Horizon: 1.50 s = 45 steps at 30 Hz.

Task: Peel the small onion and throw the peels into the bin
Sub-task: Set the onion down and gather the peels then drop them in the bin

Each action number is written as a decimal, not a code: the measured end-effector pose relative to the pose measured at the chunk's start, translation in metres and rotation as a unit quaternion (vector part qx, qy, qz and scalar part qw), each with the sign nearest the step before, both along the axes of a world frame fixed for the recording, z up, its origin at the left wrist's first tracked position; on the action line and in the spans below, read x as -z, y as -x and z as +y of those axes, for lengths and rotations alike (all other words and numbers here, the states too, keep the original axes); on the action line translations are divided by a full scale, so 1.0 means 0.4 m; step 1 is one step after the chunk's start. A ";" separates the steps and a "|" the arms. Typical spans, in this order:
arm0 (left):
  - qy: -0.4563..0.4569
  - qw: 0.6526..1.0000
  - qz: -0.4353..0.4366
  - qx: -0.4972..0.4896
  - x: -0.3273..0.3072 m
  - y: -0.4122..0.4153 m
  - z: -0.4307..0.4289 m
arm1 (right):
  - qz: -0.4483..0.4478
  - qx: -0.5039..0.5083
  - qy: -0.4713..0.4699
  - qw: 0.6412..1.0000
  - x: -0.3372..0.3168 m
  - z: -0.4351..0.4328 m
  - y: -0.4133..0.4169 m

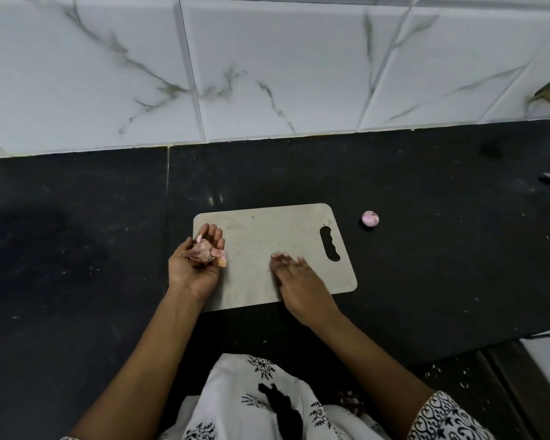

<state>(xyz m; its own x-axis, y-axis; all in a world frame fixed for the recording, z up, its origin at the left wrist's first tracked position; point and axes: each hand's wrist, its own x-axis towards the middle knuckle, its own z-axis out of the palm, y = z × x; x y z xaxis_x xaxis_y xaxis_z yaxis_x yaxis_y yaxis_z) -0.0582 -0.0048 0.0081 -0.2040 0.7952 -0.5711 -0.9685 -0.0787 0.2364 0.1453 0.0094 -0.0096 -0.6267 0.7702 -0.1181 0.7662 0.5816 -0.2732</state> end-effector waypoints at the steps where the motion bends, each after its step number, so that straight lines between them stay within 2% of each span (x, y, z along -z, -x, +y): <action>1: 0.003 1.000 0.000 0.000 -0.001 -0.002 -0.003 | -0.005 -0.022 -0.015 1.000 0.007 -0.012 0.009; 7: 0.010 1.000 0.008 0.006 0.003 -0.015 -0.023 | -0.010 -0.084 -0.018 0.996 0.001 -0.042 0.040; 11: 0.018 1.000 0.016 0.016 0.004 -0.027 -0.034 | 0.064 -0.169 -0.060 0.982 0.001 -0.056 0.004; 13: 0.019 0.999 0.015 0.025 0.006 -0.035 -0.037 | 0.141 -0.142 0.030 0.979 -0.008 -0.068 -0.031; 14: 0.020 0.999 0.014 0.031 0.007 -0.041 -0.039 | 0.207 -0.078 0.125 0.967 -0.023 -0.076 -0.046; 15: 0.021 0.999 0.012 0.036 0.008 -0.048 -0.040 | 0.291 0.018 0.241 0.926 -0.033 -0.079 -0.059; 16: 0.021 0.999 0.011 0.040 0.007 -0.057 -0.041 | 0.373 0.116 0.346 0.853 -0.044 -0.080 -0.066; 17: 0.021 0.999 0.008 0.044 0.007 -0.067 -0.042 | 0.438 0.189 0.415 0.775 -0.055 -0.079 -0.069; 18: 0.020 0.999 0.005 0.048 0.007 -0.078 -0.042 | 0.480 0.233 0.449 0.717 -0.065 -0.075 -0.071; 19: 0.019 0.998 0.003 0.054 0.006 -0.090 -0.042 | 0.502 0.252 0.459 0.688 -0.080 -0.070 -0.069; 20: 0.013 0.998 0.001 0.063 0.003 -0.104 -0.040 | 0.512 0.251 0.458 0.682 -0.103 -0.065 -0.062; 22: -0.001 0.997 -0.006 0.080 -0.004 -0.133 -0.036 | 0.524 0.220 0.428 0.703 -0.161 -0.052 -0.040; 23: -0.005 0.996 -0.011 0.088 -0.007 -0.149 -0.033 | 0.519 0.204 0.399 0.728 -0.189 -0.045 -0.027; 26: -0.003 0.993 -0.013 0.118 -0.021 -0.201 -0.027 | 0.431 0.174 0.209 0.860 -0.235 -0.025 0.007; 27: -0.001 0.992 -0.011 0.128 -0.026 -0.216 -0.026 | 0.397 0.168 0.143 0.891 -0.240 -0.018 0.015; 29: -0.005 0.989 -0.001 0.147 -0.042 -0.242 -0.027 | 0.364 0.164 0.059 0.915 -0.249 -0.017 0.016; 33: -0.043 0.985 -0.002 0.166 -0.083 -0.296 -0.025 | 0.366 0.177 -0.005 0.914 -0.251 -0.028 -0.020; 37: -0.063 0.980 -0.021 0.187 -0.104 -0.366 -0.016 | 0.400 0.197 -0.013 0.895 -0.257 -0.035 -0.094; 43: -0.084 0.970 -0.033 0.226 -0.116 -0.545 -0.040 | 0.517 0.281 -0.034 0.808 -0.243 -0.135 -0.253; 45: -0.092 0.965 -0.024 0.243 -0.120 -0.634 -0.077 | 0.556 0.329 -0.027 0.763 -0.218 -0.184 -0.311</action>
